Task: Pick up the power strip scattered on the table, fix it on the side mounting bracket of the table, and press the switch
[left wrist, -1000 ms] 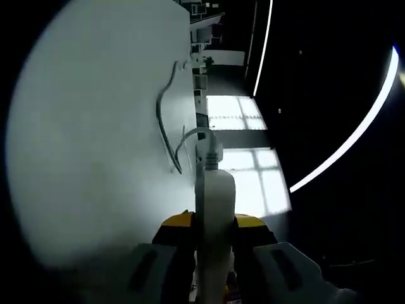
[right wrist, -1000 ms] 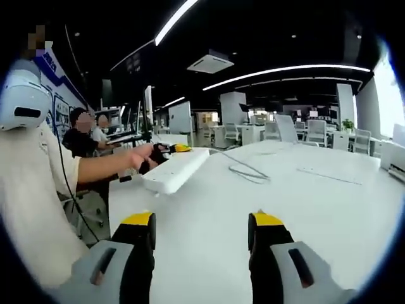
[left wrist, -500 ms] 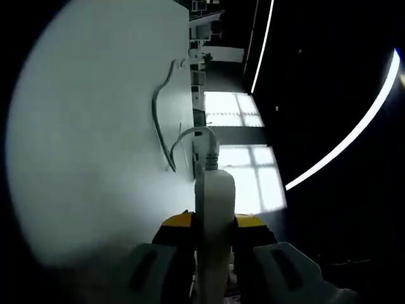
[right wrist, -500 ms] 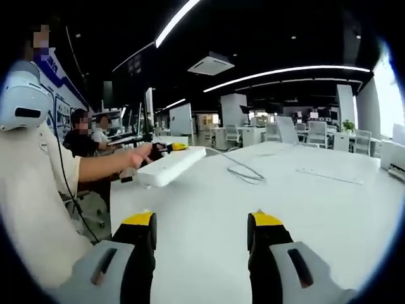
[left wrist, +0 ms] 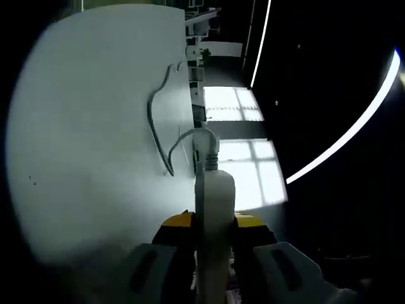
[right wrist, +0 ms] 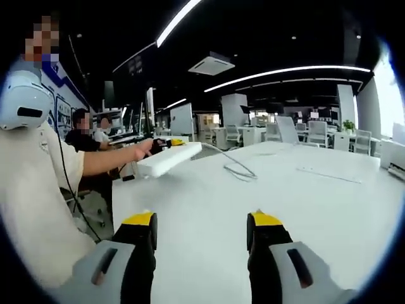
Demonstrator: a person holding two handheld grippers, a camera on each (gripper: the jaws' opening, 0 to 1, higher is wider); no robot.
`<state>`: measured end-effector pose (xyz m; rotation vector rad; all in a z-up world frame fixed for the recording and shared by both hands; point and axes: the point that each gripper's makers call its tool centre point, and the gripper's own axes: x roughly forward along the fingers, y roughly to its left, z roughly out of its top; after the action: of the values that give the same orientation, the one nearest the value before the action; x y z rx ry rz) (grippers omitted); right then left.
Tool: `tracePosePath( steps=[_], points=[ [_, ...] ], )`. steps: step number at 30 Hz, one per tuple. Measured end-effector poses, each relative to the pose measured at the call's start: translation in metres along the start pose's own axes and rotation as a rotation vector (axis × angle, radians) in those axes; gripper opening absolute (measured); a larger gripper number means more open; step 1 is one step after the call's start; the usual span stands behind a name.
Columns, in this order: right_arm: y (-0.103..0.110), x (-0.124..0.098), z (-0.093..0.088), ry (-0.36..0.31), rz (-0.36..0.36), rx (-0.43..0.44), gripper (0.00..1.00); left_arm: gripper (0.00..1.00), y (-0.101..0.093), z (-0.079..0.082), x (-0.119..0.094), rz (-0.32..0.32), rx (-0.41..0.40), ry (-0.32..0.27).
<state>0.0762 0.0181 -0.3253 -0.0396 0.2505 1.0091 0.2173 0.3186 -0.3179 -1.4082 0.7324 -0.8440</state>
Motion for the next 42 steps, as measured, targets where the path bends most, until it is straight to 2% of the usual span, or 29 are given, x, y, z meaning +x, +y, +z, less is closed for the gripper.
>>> tracePosePath(
  steps=[1,5,6,17,20,26,28,31,39,42],
  points=[
    [0.0,0.001,0.0,0.002,0.001,-0.001,0.53,0.25,-0.002,-0.003,-0.001,-0.002,0.013,0.032],
    [0.002,0.004,0.0,0.008,0.007,-0.008,0.53,0.25,-0.008,-0.002,-0.004,-0.015,0.018,0.063],
    [0.002,0.004,0.0,0.012,0.008,-0.011,0.53,0.25,-0.009,-0.005,-0.004,-0.016,0.019,0.066],
    [0.006,0.01,-0.008,0.037,0.007,-0.01,0.52,0.25,0.001,0.01,-0.028,0.02,0.019,0.119],
    [0.007,0.01,-0.011,0.049,0.002,-0.007,0.52,0.25,0.001,0.008,-0.036,0.014,0.006,0.128],
    [0.016,0.007,0.003,0.015,0.003,-0.008,0.52,0.25,-0.002,0.014,-0.048,-0.003,0.021,0.153],
    [0.024,0.009,0.009,0.003,0.018,-0.014,0.52,0.25,-0.001,0.021,-0.054,-0.008,0.024,0.156],
    [0.034,0.013,0.014,-0.005,0.056,-0.027,0.52,0.25,-0.001,0.02,-0.059,-0.005,0.022,0.165],
    [0.046,0.032,0.012,0.017,0.113,-0.047,0.52,0.25,0.007,0.025,-0.073,0.002,0.023,0.204],
    [0.051,0.04,0.011,0.029,0.127,-0.05,0.52,0.25,0.008,0.023,-0.078,-0.004,0.001,0.215]
  ],
)
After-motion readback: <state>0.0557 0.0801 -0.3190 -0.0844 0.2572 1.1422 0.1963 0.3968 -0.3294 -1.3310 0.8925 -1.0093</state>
